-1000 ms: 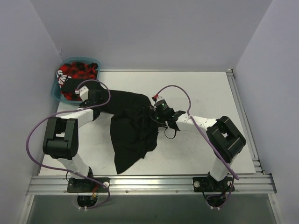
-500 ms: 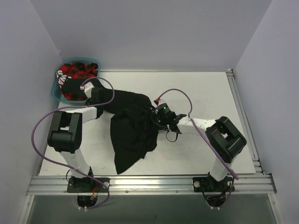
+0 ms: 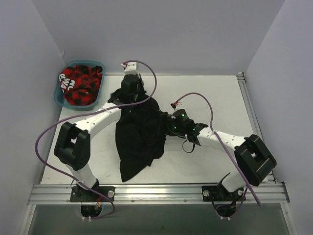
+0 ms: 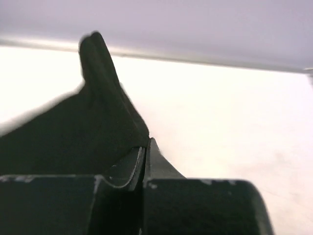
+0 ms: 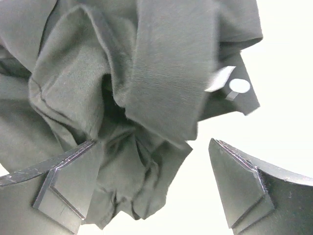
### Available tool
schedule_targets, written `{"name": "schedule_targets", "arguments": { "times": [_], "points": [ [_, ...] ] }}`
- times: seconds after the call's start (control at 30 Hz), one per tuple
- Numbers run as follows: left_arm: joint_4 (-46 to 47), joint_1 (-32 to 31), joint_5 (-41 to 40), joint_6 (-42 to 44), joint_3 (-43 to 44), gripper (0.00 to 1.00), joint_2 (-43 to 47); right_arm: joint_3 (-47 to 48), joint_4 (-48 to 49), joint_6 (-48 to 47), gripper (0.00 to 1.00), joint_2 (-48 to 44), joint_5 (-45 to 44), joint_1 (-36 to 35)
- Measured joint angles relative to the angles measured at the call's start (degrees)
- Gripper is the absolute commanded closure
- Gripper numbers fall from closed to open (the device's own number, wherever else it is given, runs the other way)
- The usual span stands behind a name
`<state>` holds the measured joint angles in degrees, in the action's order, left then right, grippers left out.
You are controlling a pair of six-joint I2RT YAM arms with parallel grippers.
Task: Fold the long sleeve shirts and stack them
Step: Move the shirt to the center of the board
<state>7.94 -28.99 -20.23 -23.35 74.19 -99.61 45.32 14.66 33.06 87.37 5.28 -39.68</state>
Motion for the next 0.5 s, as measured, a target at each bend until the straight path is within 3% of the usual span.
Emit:
{"name": "schedule_targets", "arguments": {
  "times": [0.13, 0.2, 0.23, 0.33, 0.5],
  "points": [
    [-0.6, -2.8, 3.1, 0.5, 3.8, 0.94, 5.5, -1.9, -3.3, -0.3, 0.05, -7.1, -2.5, 1.2],
    [-1.1, -2.4, 3.1, 0.9, 3.8, 0.75, 8.3, -1.9, -5.3, -0.7, 0.05, -10.4, -4.1, 1.7],
    [-1.7, -2.0, 2.8, 1.2, 3.8, 0.53, 9.3, -1.9, -6.6, -1.2, 0.05, -12.5, -4.9, 1.8],
    [-4.8, 0.4, 2.2, 1.0, 3.8, 0.36, 11.3, -1.8, -9.9, -1.9, 0.05, -17.0, -6.3, 2.2],
    [-14.3, 8.2, 4.5, -1.2, -1.2, 0.17, 15.4, -1.1, -15.5, -2.2, 0.06, -19.6, -7.0, 2.5]
  ]
}}
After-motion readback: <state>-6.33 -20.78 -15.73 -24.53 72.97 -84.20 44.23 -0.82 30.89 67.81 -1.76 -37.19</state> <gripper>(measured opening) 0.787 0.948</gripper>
